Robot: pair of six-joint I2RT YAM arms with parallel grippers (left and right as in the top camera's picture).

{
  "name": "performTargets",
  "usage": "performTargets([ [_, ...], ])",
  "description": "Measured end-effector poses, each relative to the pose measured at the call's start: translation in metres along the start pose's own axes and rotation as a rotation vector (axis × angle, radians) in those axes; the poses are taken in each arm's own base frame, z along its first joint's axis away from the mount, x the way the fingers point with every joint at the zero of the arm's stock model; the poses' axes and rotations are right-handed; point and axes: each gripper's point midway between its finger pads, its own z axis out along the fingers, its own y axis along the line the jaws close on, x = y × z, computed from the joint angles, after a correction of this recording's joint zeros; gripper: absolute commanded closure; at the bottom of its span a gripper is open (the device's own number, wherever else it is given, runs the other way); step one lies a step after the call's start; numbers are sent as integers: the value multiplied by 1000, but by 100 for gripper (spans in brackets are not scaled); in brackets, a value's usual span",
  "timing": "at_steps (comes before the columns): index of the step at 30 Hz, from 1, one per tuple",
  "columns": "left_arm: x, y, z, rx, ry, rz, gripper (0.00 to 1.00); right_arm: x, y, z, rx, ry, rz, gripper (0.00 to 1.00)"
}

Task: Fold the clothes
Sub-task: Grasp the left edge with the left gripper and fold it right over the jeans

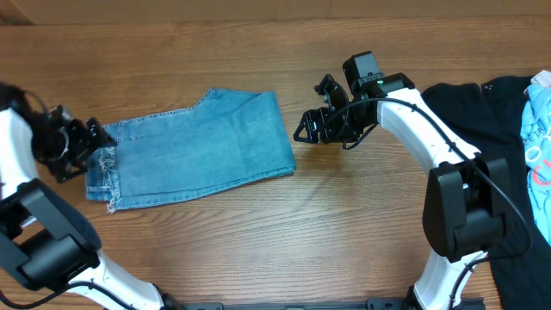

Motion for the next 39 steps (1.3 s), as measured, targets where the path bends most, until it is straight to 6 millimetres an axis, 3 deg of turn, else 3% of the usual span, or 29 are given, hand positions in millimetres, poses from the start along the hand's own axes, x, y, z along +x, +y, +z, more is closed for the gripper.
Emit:
performTargets([
  [7,-10,50,41,90,-22,-45,1,2,0,0,0,8,2,13],
  [11,-16,62,59,93,-19,-55,2,5,0,0,0,19,7,15],
  [14,-19,63,60,110,-29,-58,5,5,0,0,0,21,8,16],
  [17,-24,61,61,122,-45,-50,23,5,0,0,-1,21,8,18],
  [21,-30,50,71,139,-57,17,52,5,0,0,-1,19,7,22],
  [24,-28,37,80,148,-40,61,64,6,0,0,-1,21,10,23],
  [28,-26,26,87,160,-19,87,94,6,1,0,-7,21,9,23],
  [35,-4,14,86,232,86,37,96,6,3,0,-20,22,9,25],
  [39,-2,3,58,235,146,10,96,6,4,0,-24,23,9,25],
])
